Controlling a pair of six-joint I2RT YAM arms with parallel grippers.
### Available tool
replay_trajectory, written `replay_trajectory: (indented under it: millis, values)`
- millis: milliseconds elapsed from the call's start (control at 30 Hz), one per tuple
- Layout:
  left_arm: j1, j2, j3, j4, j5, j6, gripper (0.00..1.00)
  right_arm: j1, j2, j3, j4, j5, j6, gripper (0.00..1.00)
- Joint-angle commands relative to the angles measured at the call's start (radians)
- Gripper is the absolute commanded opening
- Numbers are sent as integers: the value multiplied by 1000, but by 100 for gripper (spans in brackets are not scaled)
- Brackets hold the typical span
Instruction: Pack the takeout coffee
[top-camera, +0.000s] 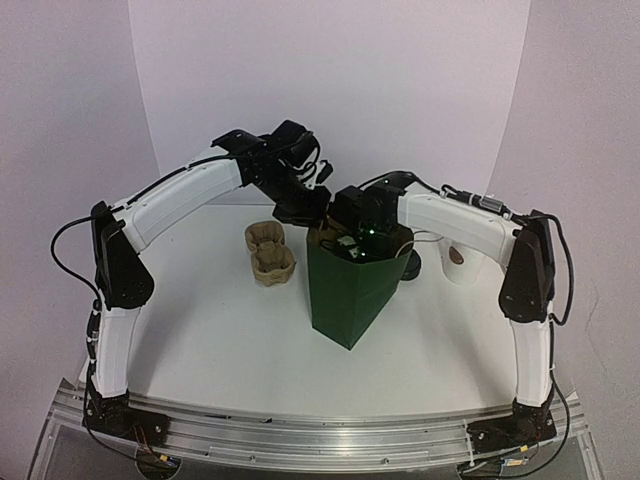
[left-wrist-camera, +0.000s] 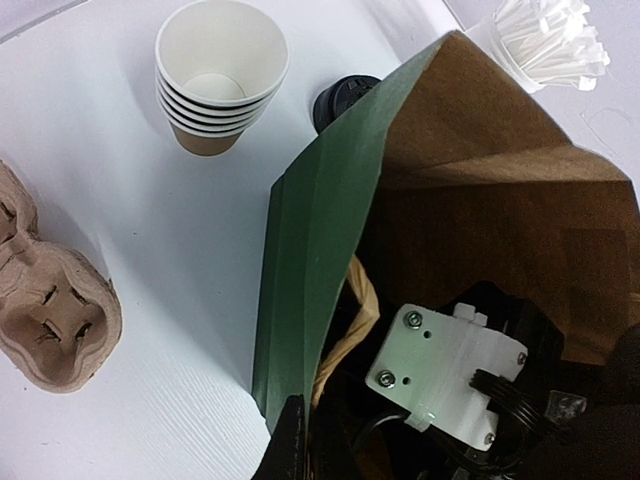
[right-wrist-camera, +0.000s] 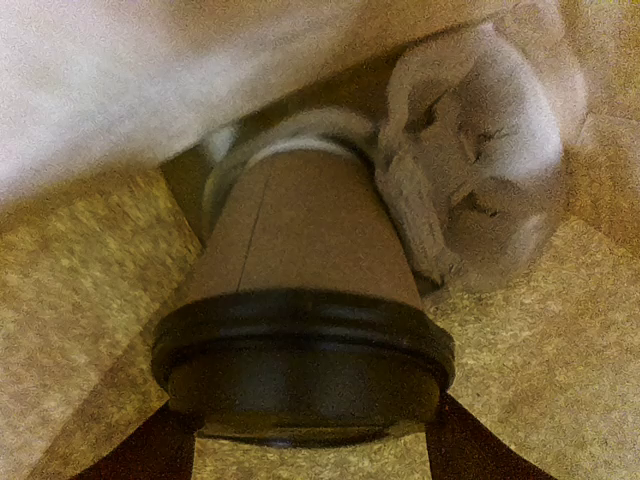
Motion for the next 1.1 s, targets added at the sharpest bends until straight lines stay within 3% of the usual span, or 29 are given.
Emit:
replay_trajectory:
  millis: [0, 700, 1067]
  values:
    - [-9, -21, 67, 93, 24, 3, 0, 16, 26, -43, -234, 37, -4, 77]
    - [-9, -24, 11, 100, 48, 5, 0, 16, 76, -52, -195, 24, 6, 79]
    - [-9, -13, 2, 99, 51, 5, 0, 16, 43, -19, -182, 16, 14, 85]
